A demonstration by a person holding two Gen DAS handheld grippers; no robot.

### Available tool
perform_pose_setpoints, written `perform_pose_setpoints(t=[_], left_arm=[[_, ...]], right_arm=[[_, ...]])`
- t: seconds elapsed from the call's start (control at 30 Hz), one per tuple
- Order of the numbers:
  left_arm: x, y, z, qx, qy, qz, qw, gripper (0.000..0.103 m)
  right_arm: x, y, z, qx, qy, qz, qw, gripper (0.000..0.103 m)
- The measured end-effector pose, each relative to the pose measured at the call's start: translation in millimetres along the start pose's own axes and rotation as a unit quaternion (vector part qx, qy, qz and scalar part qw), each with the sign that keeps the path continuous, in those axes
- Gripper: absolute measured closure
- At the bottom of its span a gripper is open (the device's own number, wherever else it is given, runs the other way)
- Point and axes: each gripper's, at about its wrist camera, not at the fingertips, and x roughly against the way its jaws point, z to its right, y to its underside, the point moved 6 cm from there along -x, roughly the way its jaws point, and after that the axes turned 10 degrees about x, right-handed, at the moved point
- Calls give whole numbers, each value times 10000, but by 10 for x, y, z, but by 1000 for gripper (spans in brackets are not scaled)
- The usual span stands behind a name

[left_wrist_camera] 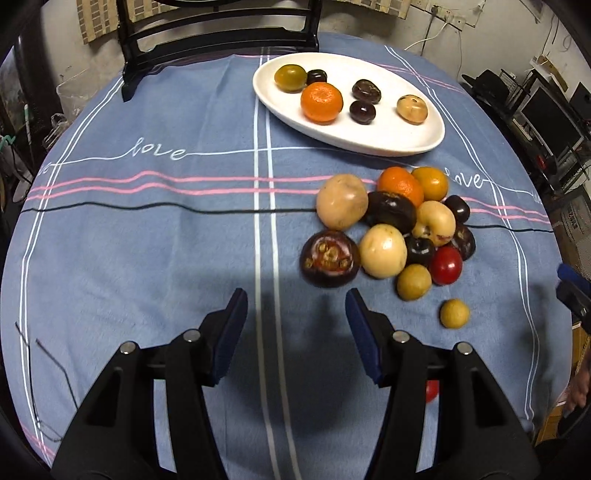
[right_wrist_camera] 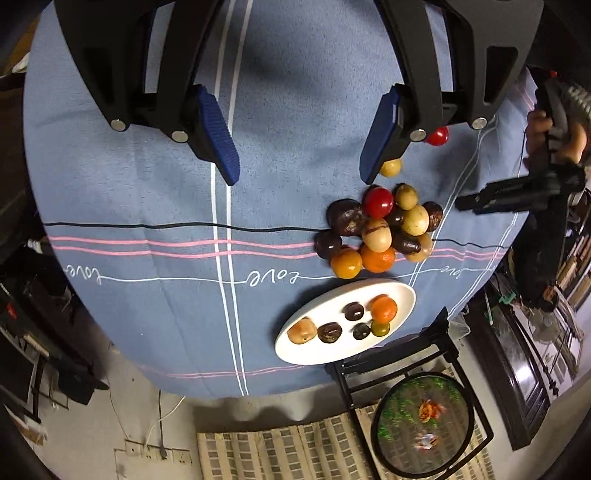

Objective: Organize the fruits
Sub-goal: 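Lower the left tool onto a large dark brown fruit and close it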

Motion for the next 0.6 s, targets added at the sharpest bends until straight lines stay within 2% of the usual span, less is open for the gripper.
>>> perform_pose_setpoints(t=[0.4, 0.5, 0.57, 0.6], left_arm=[[-293, -222, 168, -178, 268, -31, 9995, 44], [-326, -261, 147, -229, 226, 57, 9995, 36], [-352, -279, 107, -184, 232, 86, 9995, 26], [-367, -284, 78, -127, 262, 87, 9995, 25]], right_arm=[[138, 58, 78, -40, 480, -142, 9987, 35], [141, 54, 69, -22, 540, -177, 9984, 35], [138, 46, 50, 16, 564, -202, 9982, 35], [135, 42, 34, 49, 571, -212, 9981, 35]])
